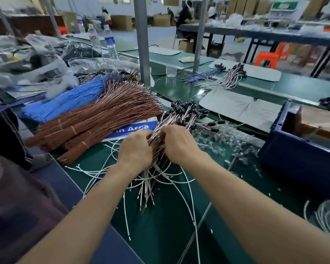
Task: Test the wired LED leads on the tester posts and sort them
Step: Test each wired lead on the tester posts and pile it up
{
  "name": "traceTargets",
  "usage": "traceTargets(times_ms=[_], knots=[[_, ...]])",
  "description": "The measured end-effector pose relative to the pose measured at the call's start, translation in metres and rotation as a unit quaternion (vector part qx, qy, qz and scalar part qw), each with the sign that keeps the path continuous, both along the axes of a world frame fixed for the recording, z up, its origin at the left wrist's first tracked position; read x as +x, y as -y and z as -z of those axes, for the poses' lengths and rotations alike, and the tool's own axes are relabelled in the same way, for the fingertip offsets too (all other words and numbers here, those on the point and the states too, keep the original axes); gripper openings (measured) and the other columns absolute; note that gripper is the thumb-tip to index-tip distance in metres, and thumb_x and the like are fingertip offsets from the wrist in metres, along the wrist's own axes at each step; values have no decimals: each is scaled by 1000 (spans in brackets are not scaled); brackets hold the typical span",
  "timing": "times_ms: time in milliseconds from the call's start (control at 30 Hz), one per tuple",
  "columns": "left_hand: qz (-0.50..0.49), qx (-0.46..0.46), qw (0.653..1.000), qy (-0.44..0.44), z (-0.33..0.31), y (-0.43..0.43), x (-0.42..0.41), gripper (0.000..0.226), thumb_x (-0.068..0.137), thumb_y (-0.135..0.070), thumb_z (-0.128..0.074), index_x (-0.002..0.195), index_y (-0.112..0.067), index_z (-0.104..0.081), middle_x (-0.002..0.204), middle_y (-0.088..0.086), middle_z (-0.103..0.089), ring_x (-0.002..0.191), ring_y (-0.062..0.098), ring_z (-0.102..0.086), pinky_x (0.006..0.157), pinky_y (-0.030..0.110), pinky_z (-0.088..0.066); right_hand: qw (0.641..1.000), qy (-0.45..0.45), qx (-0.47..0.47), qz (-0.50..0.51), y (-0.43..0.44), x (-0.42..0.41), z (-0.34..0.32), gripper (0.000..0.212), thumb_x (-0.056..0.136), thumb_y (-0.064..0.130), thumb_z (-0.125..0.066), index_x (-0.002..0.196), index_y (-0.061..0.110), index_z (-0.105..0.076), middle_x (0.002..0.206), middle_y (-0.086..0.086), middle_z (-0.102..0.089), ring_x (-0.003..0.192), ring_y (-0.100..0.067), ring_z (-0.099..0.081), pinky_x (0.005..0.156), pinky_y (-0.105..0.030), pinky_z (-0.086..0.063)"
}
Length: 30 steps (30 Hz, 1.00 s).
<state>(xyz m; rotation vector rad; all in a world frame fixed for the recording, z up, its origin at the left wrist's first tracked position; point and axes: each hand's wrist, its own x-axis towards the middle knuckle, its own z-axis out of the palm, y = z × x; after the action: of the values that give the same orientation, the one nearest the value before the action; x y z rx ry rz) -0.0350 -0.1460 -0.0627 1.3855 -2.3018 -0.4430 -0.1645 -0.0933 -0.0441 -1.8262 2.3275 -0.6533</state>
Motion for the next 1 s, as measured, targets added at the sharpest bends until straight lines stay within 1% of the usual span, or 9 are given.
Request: traceTargets(times_ms=[67, 167, 300, 367, 467, 600, 733, 867, 1000], knots=[[-4, 3, 1000, -15, 4, 1, 0, 41, 98, -44, -64, 135, -26, -65, 130, 5, -69, 118, 30, -62, 94, 41, -48, 1000, 13, 25, 8, 1, -6, -2, 25, 82, 2, -53, 81, 21, -71, 87, -8, -72, 86, -32, -67, 74, -38, -56], [3, -21, 1000, -22, 9, -2, -1, 51, 100, -46, -60, 144, -20, -56, 137, 8, -64, 124, 30, -58, 102, 43, -46, 998, 47, 8, 49, 9, -25, -11, 33, 79, -1, -56, 81, 26, -75, 94, -4, -75, 94, -26, -68, 88, -38, -58], [107, -47, 993, 19, 12, -4, -6, 66, 103, -47, -45, 162, -31, -21, 167, -3, -28, 154, 19, -25, 126, 41, -22, 996, -59, 59, 40, 18, -49, -14, 53, 88, -3, -46, 131, 23, -63, 120, -11, -68, 116, -33, -59, 98, -43, -51], [141, -9, 988, 58, 14, -1, -7, 63, 105, -51, -38, 162, -36, -15, 171, -10, -10, 157, 10, -8, 127, 36, -8, 993, -69, 85, 37, 18, -53, -10, 60, 93, -2, -44, 146, 24, -49, 123, -12, -66, 117, -33, -59, 96, -42, -52], [139, 15, 988, 70, 16, 2, -6, 62, 105, -54, -38, 162, -36, -21, 171, -13, -8, 157, 7, -7, 125, 34, -8, 995, -77, 31, 46, 17, -56, -9, 48, 90, -7, -39, 127, 17, -58, 103, -13, -69, 100, -34, -64, 83, -44, -54], [130, 17, 990, 53, 17, 2, -6, 64, 103, -58, -40, 161, -37, -24, 170, -16, -11, 156, 4, -10, 125, 35, -10, 993, -90, 7, 75, 14, -61, -14, 33, 90, -9, -38, 93, 15, -61, 82, -6, -61, 87, -31, -61, 69, -38, -44], [121, 15, 992, 37, 18, 2, -5, 66, 99, -63, -44, 159, -39, -27, 169, -18, -15, 155, 5, -16, 124, 36, -13, 993, -100, 14, 55, 14, -61, -20, 33, 88, -13, -41, 88, 14, -61, 92, -8, -63, 95, -27, -55, 74, -36, -40], [108, 17, 994, 11, 19, 0, -3, 66, 97, -64, -49, 156, -39, -34, 167, -16, -25, 152, 10, -25, 121, 35, -18, 985, -162, -47, 43, 6, -59, -26, 35, 91, -11, -41, 93, 11, -67, 96, -7, -62, 96, -26, -51, 85, -39, -42], [103, -29, 994, -34, 16, -1, 1, 62, 94, -66, -55, 145, -30, -54, 156, -8, -48, 143, 17, -43, 121, 42, -28, 972, -209, -100, 48, -7, -58, -50, 27, 91, -11, -44, 88, 8, -62, 92, -4, -57, 91, -23, -52, 95, -41, -47]])
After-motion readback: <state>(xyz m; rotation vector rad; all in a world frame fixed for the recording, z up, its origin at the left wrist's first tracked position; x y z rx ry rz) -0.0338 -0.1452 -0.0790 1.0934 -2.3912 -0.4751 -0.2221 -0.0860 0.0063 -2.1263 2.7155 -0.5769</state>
